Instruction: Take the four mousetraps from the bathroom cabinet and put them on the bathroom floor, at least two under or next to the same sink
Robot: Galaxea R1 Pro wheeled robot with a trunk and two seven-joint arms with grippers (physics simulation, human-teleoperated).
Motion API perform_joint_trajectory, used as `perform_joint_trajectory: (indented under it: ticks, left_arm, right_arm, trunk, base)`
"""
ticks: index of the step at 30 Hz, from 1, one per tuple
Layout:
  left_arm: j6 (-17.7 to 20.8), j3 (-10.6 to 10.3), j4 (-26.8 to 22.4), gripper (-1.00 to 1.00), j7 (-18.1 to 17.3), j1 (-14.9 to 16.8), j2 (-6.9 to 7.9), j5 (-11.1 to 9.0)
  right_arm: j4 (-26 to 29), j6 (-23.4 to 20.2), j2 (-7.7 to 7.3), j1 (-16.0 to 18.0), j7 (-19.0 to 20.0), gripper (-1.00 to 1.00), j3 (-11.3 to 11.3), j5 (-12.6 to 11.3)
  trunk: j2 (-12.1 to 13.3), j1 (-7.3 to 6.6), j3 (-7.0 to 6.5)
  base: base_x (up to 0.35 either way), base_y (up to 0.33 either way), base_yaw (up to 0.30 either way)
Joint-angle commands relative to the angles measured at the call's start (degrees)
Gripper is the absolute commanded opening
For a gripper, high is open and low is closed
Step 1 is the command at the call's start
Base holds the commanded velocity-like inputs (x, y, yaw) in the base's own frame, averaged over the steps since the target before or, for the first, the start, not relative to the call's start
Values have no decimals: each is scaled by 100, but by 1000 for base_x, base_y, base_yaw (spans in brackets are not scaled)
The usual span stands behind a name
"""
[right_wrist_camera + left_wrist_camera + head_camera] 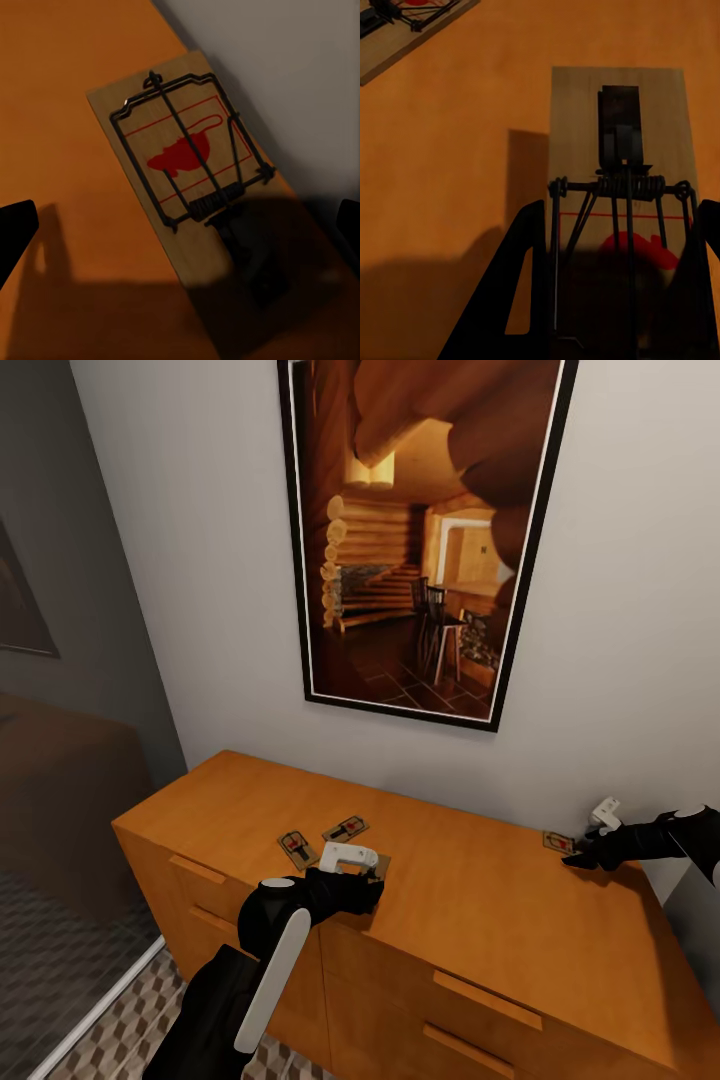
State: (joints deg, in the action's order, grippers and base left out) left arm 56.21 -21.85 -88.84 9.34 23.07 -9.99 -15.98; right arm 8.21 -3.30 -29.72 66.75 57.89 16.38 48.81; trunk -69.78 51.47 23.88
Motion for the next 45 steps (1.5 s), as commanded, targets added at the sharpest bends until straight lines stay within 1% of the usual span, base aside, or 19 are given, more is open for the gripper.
perform_joint_trajectory:
  ticks: [1,4,34,38,45]
  left_arm:
    - [22,-4,-4,-100,59,5,0,-54]
    - [22,-4,-4,-100,59,5,0,-54]
    - [22,-4,-2,-100,50,5,0,-54]
    - [22,-4,-2,-100,50,5,0,-54]
    - [22,-5,-2,-100,50,5,0,-54]
  right_arm:
    - [5,-34,1,4,29,100,50,32]
    - [3,-35,1,4,29,100,50,32]
    - [3,-38,10,4,29,100,50,24]
    - [3,-39,10,4,29,100,50,23]
    - [-1,-39,8,4,29,100,50,23]
  trunk:
    - [-46,23,25]
    - [-166,89,79]
    - [-166,89,79]
    - [-327,177,151]
    - [-327,177,151]
  base:
    - [0,0,0]
    - [0,0,0]
    - [0,0,0]
    - [0,0,0]
    - [0,0,0]
